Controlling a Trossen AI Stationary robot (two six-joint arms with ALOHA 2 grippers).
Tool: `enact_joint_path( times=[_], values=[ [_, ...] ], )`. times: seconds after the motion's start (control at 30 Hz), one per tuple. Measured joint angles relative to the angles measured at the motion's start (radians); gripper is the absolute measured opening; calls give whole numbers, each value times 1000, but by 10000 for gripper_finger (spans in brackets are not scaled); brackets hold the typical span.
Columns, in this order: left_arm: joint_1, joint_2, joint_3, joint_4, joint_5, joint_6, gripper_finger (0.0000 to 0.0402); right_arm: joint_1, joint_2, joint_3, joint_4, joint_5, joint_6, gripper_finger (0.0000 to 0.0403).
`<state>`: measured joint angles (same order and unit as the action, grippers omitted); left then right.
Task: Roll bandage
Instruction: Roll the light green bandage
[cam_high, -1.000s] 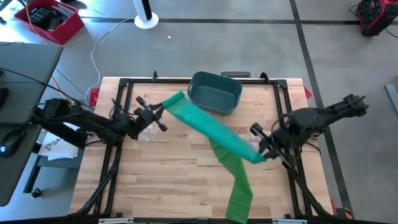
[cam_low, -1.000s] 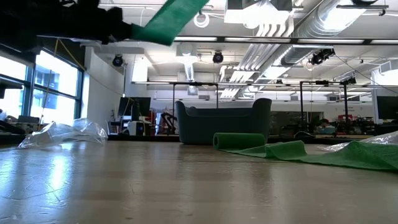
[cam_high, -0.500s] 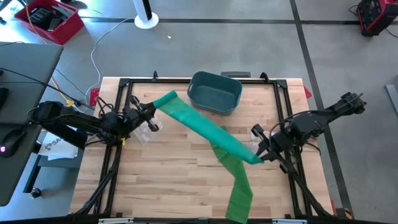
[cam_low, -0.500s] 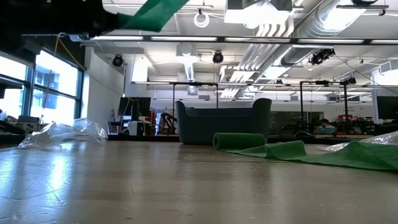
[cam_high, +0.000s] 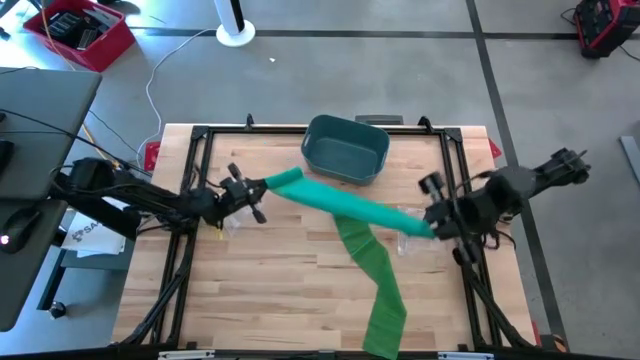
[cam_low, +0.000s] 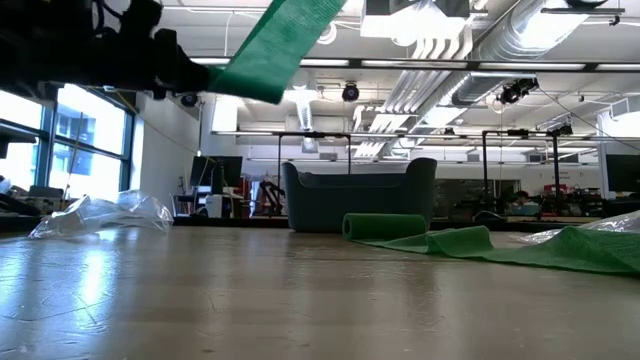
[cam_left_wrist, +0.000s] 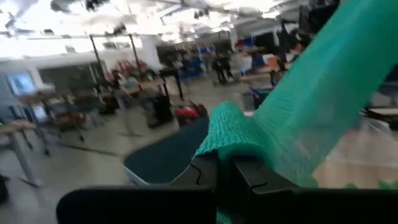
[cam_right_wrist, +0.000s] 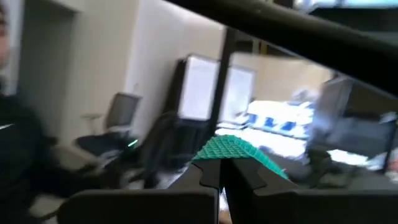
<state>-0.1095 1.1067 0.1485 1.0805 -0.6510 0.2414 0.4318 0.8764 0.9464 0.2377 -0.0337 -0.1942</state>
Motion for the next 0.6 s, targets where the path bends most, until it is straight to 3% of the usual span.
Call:
enact_joint_path(
  times=[0.23,0.43,0.6],
  values=[
    [-33,221,133,-78,15,-74,1,-134,6,113,-27,9,-6,0],
    [-58,389,315,-222,168,-75,1,-266,15,164,-79,87,48,0],
    [-80,464,447,-377,197,-80,1,-377,14,166,-85,102,55,0]
  ],
)
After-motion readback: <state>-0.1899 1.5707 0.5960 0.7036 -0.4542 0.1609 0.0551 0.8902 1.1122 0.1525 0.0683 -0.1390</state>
